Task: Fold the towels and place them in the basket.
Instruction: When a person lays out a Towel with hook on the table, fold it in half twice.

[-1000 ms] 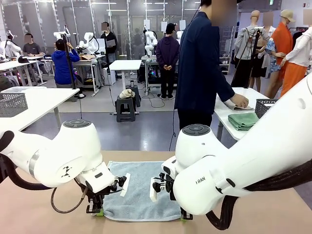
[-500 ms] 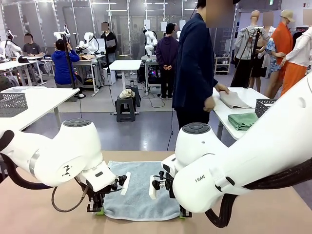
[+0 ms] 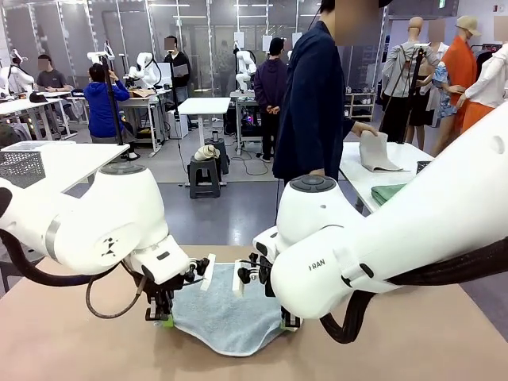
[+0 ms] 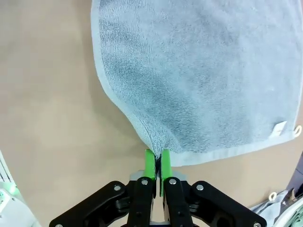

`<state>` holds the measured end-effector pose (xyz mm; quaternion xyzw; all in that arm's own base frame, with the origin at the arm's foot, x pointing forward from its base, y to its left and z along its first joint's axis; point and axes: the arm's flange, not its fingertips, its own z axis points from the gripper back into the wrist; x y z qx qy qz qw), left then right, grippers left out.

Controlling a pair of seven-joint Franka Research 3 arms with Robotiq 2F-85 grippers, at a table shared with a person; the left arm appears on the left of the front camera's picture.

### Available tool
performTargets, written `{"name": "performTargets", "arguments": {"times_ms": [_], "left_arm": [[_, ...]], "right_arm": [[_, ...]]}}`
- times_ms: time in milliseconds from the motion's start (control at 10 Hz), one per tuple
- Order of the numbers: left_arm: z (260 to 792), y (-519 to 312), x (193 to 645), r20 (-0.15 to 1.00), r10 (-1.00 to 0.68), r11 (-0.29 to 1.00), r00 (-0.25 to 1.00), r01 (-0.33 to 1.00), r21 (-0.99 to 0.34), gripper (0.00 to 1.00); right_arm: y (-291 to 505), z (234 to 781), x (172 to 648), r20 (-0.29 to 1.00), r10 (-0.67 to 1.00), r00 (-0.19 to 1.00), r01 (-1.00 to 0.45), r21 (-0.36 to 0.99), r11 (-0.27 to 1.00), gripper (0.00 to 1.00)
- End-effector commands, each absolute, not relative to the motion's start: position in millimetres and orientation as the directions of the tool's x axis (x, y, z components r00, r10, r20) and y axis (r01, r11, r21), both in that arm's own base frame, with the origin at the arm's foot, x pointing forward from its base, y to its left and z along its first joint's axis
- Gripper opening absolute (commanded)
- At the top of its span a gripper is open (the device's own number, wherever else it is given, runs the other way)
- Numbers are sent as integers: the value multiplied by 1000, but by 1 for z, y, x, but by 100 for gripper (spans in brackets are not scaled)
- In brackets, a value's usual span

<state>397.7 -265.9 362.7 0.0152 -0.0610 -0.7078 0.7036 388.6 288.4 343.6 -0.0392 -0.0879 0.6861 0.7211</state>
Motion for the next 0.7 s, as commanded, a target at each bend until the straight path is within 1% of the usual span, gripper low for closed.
{"name": "performTargets", "arguments": {"times_ms": [0, 300, 500, 600], "left_arm": [[371, -261, 396, 67, -998, 11, 4, 995, 99, 3], [378, -252, 404, 87, -996, 8, 0, 995, 96, 3], [386, -249, 421, 100, -995, 6, -4, 995, 102, 3], [390, -249, 434, 81, -997, 17, 8, 994, 110, 3]], "right_arm": [[286, 355, 389, 43, 998, 37, -979, -201, 45, 5], [285, 361, 405, 34, 999, 19, -977, -210, 26, 5], [288, 365, 424, 39, 999, 14, -976, -216, 22, 5], [289, 366, 437, 43, 999, 19, -976, -218, 28, 5]]}}
